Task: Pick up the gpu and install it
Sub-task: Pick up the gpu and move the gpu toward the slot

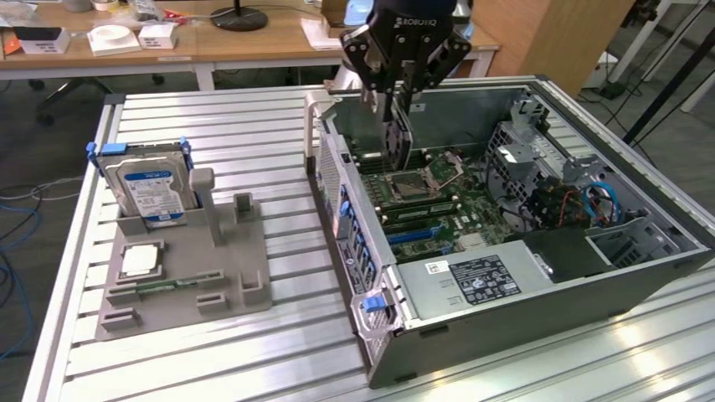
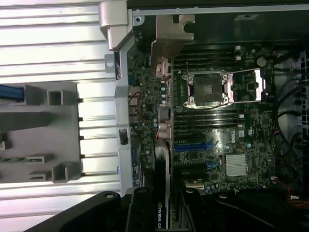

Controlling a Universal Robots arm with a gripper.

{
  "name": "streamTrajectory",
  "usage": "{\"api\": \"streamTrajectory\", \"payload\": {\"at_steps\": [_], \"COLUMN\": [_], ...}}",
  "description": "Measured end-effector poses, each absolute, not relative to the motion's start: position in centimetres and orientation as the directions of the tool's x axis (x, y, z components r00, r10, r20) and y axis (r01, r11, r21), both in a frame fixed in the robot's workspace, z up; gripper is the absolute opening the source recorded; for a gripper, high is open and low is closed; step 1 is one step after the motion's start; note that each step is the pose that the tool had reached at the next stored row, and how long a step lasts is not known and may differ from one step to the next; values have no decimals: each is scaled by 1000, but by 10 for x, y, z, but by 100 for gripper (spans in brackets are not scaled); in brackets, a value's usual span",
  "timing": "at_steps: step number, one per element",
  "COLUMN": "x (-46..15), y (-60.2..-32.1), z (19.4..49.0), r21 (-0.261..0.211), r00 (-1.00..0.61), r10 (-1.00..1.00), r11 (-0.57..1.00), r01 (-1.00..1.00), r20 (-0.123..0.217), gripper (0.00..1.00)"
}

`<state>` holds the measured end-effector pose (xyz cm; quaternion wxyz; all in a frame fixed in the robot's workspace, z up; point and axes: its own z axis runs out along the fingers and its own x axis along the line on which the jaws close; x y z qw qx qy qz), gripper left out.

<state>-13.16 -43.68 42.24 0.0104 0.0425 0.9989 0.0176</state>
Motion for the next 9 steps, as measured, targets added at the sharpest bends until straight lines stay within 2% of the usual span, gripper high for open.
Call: {"api": "streamTrajectory", "payload": {"at_steps": [9], "x": [-123], "y": [-437], "z": [422], "r21": [36], "r00": [-996], "r10": [85], "r11": [996], "r01": [85], "r20": [-19], "gripper": [26]}}
